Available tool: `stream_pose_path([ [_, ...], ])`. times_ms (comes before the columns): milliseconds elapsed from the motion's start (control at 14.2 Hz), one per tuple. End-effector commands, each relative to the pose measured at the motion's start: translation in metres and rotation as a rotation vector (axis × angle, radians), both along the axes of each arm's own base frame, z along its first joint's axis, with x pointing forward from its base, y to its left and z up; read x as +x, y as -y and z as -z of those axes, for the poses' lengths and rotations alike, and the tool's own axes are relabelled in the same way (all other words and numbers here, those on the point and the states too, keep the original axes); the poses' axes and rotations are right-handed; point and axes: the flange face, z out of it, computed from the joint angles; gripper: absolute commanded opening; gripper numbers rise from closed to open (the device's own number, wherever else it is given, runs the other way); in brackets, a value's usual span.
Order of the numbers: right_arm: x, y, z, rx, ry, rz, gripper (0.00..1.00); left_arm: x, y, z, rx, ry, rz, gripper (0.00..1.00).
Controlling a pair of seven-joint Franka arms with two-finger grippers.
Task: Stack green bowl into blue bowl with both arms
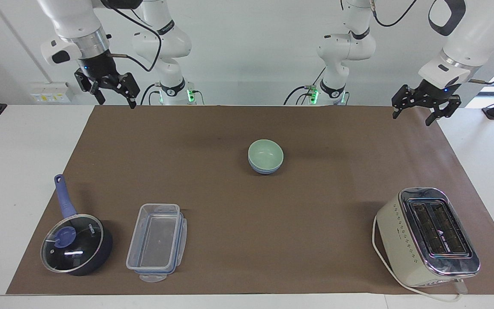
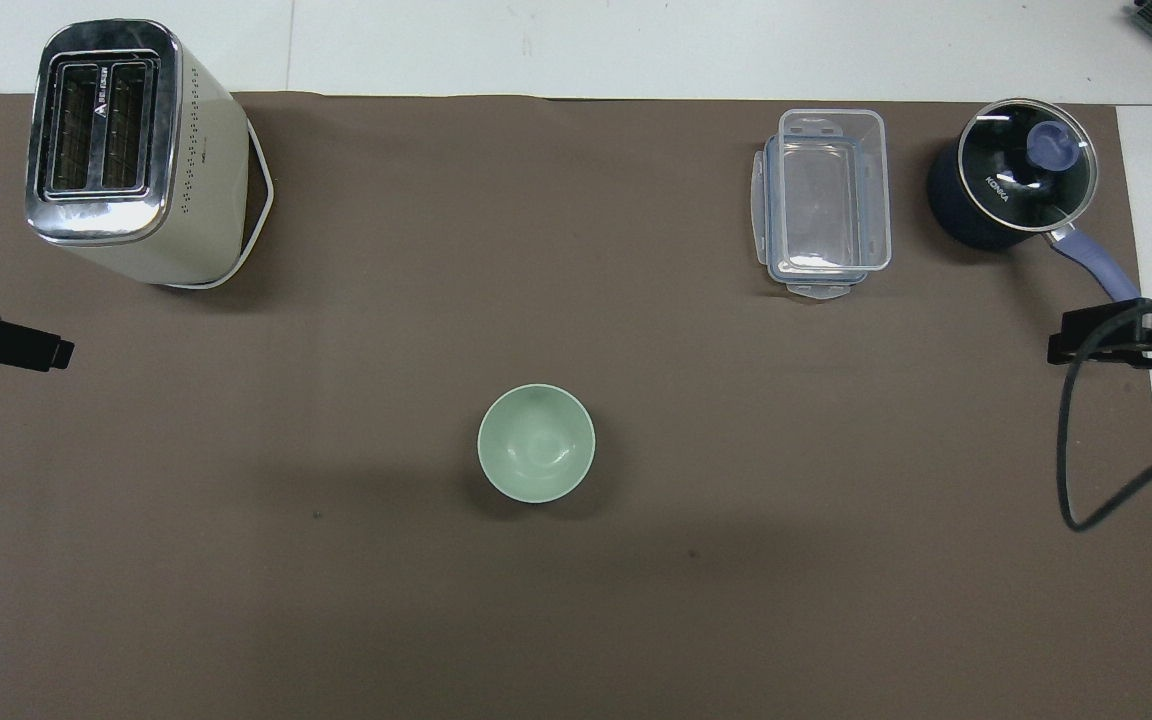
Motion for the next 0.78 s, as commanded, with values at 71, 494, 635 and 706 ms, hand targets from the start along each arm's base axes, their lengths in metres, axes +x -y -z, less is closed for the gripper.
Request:
stream_pose_path([
  [71, -0.0072, 0.0042, -0.0073, 0.038, -0.009, 0.004, 1.0, -0.0063, -0.0026, -0.0057, 0.013, 0.007, -0.009, 1.0],
  [494, -0.0082, 0.0097, -0.0063, 0.032, -0.004, 0.007, 1.0, -0.0066, -0.0026, -0.0066, 0.013, 0.01, -0.009, 1.0],
  [635, -0.0082, 0.0078, -0.0063, 0.035, -0.004, 0.002, 1.0, -0.006, -0.0027, -0.0059, 0.014, 0.01, -0.009, 1.0],
  [706, -0.008, 0.0067, -0.0064, 0.036, -0.002, 0.0, 1.0, -0.0064, -0.0028, -0.0068, 0.014, 0.011, -0.009, 1.0],
])
